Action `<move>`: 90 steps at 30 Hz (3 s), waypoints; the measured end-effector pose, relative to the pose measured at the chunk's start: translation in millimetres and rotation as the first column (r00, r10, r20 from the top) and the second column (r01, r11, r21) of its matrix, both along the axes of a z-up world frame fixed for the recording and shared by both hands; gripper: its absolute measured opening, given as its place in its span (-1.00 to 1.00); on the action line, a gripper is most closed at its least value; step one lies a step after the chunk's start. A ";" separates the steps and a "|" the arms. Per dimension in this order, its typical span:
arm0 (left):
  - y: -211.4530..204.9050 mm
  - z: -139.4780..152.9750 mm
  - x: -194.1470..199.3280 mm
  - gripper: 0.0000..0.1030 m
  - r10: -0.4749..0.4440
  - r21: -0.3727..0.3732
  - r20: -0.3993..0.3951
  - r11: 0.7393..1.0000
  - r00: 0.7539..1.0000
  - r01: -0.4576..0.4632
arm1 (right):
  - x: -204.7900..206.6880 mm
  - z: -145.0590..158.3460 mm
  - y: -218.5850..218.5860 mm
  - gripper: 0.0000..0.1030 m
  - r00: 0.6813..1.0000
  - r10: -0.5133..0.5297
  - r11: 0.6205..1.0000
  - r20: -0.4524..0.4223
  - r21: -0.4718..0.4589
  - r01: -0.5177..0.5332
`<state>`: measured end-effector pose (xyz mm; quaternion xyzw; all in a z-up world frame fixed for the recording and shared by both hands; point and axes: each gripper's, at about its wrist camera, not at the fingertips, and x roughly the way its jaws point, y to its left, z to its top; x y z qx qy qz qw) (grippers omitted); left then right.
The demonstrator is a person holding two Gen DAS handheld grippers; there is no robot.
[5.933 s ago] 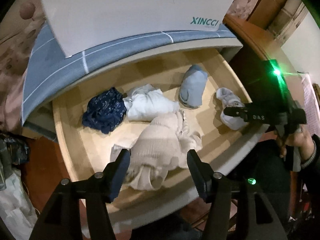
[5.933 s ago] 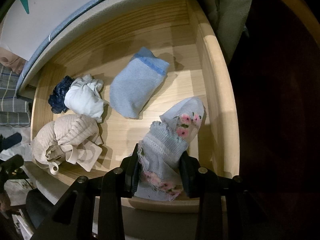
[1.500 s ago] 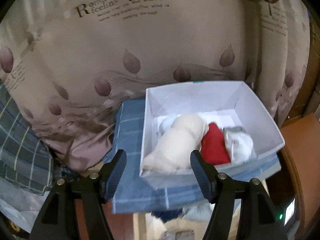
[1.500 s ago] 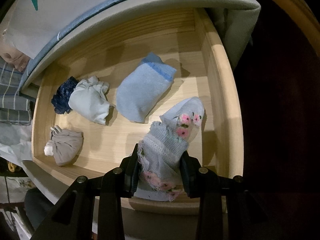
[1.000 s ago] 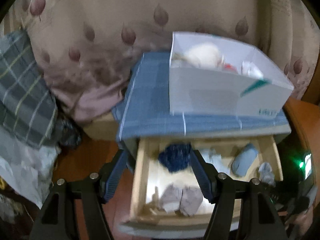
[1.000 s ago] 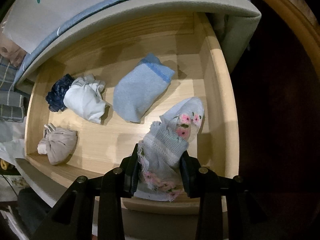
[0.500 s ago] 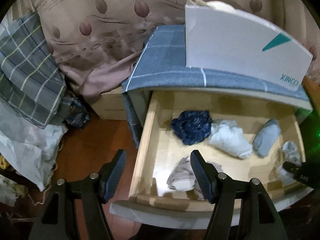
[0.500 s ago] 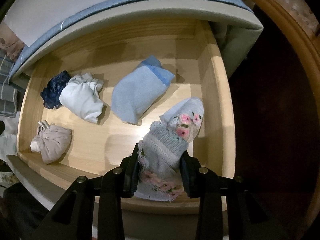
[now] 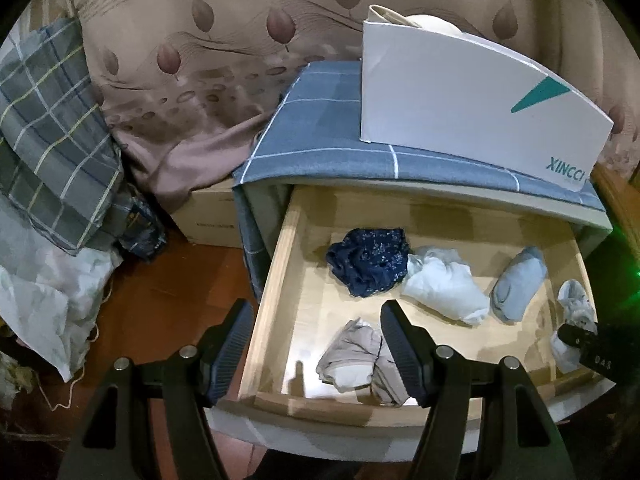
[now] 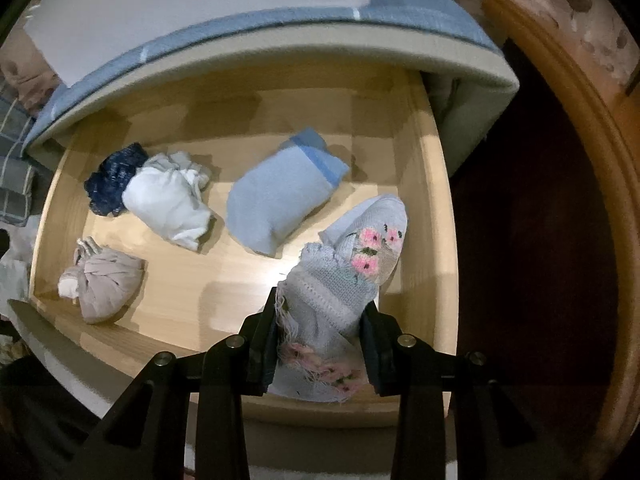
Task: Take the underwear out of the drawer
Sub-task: 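Carry the pink-flowered underwear into the white box and open the right tool, then move the right tool back into the drawer toward the light-blue underwear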
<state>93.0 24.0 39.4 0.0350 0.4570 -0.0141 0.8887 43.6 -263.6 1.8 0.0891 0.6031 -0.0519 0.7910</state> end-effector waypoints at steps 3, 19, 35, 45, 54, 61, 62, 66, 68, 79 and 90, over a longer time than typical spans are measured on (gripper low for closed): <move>2.8 -0.9 1.4 0.32 0.006 -0.019 -0.005 1.000 1.000 -0.006 | -2.3 9.7 4.4 -0.35 0.999 0.025 1.000 0.042 -0.007 -0.024; 14.1 -4.6 5.5 0.32 0.041 -0.071 -0.035 0.997 0.999 -0.043 | 10.8 102.5 6.2 -0.35 0.978 0.070 0.998 0.196 -0.011 -0.069; 21.3 -5.0 8.0 0.32 0.069 -0.111 -0.035 0.991 0.997 -0.072 | 99.6 218.5 -11.1 -0.35 0.921 0.084 0.996 0.381 -0.041 -0.073; 18.6 -5.4 10.2 0.32 0.056 -0.096 -0.022 0.994 0.998 -0.058 | 167.4 190.2 -5.2 -0.35 0.944 0.124 0.990 0.305 -0.101 -0.097; 16.2 -5.2 10.3 0.32 0.047 -0.088 -0.016 0.995 0.999 -0.048 | 195.0 157.3 -13.9 -0.26 0.965 0.115 0.982 0.234 -0.172 -0.076; 15.3 -5.6 11.1 0.32 0.045 -0.089 -0.017 0.995 0.999 -0.046 | 191.3 150.9 -16.0 -0.14 0.969 0.092 0.984 0.228 -0.167 -0.055; 15.2 -5.6 11.0 0.32 0.046 -0.088 -0.017 0.995 0.999 -0.047 | 189.7 152.7 -16.5 -0.09 0.969 0.086 0.985 0.231 -0.164 -0.049; 15.2 -5.8 11.1 0.32 0.046 -0.090 -0.019 0.995 0.999 -0.047 | 185.5 159.3 -14.9 0.05 0.969 0.091 0.985 0.230 -0.162 -0.054; 15.6 -5.8 11.1 0.32 0.044 -0.089 -0.019 0.995 0.999 -0.046 | 181.6 165.4 -13.3 0.17 0.966 0.098 0.983 0.239 -0.173 -0.057; 14.9 -6.4 8.1 0.32 0.041 -0.071 -0.025 0.997 0.999 -0.042 | 135.7 205.9 1.9 0.32 0.939 0.147 0.982 0.312 -0.158 -0.101; 6.7 -9.1 6.5 0.32 0.012 -0.023 -0.035 1.000 0.999 -0.012 | 59.3 166.1 3.1 0.32 0.956 0.142 0.988 0.258 -0.096 -0.120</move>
